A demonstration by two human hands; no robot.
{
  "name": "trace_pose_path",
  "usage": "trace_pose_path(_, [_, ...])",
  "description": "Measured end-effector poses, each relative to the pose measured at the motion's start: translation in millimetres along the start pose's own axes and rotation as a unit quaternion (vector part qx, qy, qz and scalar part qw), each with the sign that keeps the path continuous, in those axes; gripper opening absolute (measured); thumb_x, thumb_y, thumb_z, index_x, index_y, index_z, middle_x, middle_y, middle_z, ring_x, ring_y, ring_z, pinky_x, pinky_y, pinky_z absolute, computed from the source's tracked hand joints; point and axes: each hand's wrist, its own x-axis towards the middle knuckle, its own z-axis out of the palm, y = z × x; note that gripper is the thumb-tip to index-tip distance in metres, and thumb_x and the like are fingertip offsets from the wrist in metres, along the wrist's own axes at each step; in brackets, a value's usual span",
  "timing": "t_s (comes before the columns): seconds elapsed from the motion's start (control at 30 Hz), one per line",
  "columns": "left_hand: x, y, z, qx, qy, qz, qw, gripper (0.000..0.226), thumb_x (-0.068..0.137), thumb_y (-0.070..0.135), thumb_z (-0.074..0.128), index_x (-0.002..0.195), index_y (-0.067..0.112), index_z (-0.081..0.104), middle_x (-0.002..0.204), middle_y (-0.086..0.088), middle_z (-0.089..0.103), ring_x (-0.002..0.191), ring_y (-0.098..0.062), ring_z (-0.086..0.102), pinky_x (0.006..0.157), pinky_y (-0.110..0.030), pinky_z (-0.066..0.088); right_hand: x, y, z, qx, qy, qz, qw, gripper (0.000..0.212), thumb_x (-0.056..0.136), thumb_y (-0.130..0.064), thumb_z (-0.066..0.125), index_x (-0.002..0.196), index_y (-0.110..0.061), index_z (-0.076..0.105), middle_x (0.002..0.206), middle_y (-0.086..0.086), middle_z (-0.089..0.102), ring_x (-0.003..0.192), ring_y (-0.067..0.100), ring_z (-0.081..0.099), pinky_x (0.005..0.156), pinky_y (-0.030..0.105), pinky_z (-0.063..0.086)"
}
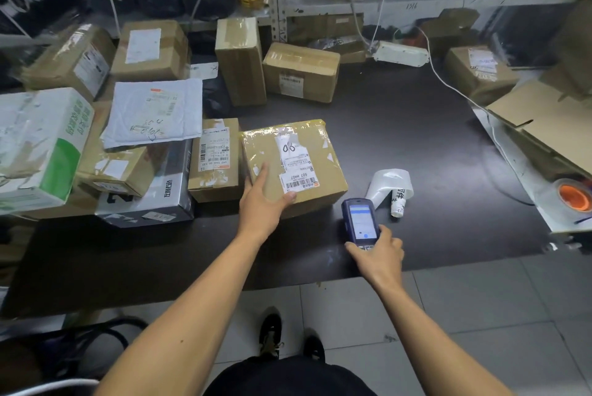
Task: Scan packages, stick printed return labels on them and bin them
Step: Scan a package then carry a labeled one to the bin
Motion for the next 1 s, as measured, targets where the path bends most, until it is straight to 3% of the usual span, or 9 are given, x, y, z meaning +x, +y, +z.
trace_pose_path(0.23, [13,-13,-19,-0.037,-0.044,-0.047,0.997,0.089,0.082,0.029,0.08,0.154,0.035,0.029,0.151,0.004,0.044,0.135,-0.017,0.043,0.115,-0.033,0.033,12,-10,20,-0.043,0.001,0.009,0.999,0.082,0.078,-0.041,0.073,0.144,-0.015,0.032,0.129,0.015,0.037,0.124,0.034,0.031,0.1,0.045,0.042])
trace_pose_path(0.43, [28,-12,-47,0.01,-0.116,-0.032,0.993,0.089,0.081,0.028,0.081,0.153,0.039,0.029,0.155,0.006,0.039,0.139,-0.017,0.039,0.116,-0.032,0.031,35,-21,23,-0.087,0.002,-0.015,0.996,0.085,0.08,-0.044,0.074,0.146,-0.014,0.03,0.133,0.016,0.038,0.124,0.035,0.034,0.103,0.047,0.041])
trace_pose_path(0.63, [28,-10,-51,0.078,-0.123,-0.027,0.989,0.091,0.08,0.044,0.079,0.152,0.047,0.024,0.157,-0.007,0.021,0.145,-0.026,0.029,0.119,-0.04,0.028,45,-33,30,-0.108,0.017,-0.015,0.994,0.089,0.079,-0.052,0.073,0.147,-0.013,0.03,0.136,0.017,0.039,0.127,0.037,0.035,0.103,0.047,0.04])
trace_pose_path(0.8, [37,0,-55,0.158,-0.146,-0.017,0.976,0.095,0.078,0.049,0.078,0.154,0.039,0.021,0.156,-0.011,0.022,0.14,-0.032,0.036,0.113,-0.04,0.033,44,-33,27,-0.134,0.023,-0.012,0.991,0.091,0.081,-0.056,0.07,0.15,-0.016,0.026,0.14,0.016,0.039,0.13,0.037,0.035,0.102,0.049,0.038])
trace_pose_path(0.9, [39,17,-49,0.272,-0.133,0.005,0.953,0.092,0.08,0.053,0.074,0.153,0.032,0.021,0.157,-0.015,0.014,0.144,-0.037,0.02,0.111,-0.047,0.033,44,-34,23,-0.108,0.043,-0.03,0.993,0.082,0.082,-0.055,0.069,0.146,-0.017,0.035,0.138,0.014,0.043,0.13,0.036,0.037,0.101,0.05,0.039])
trace_pose_path(1.0, [40,31,-35,0.353,-0.098,0.046,0.929,0.091,0.083,0.054,0.069,0.152,0.032,0.016,0.162,-0.02,-0.012,0.148,-0.042,-0.011,0.117,-0.057,0.015,44,-35,13,-0.091,0.067,-0.063,0.992,0.071,0.084,-0.05,0.068,0.14,-0.013,0.044,0.137,0.014,0.048,0.129,0.034,0.039,0.101,0.05,0.041])
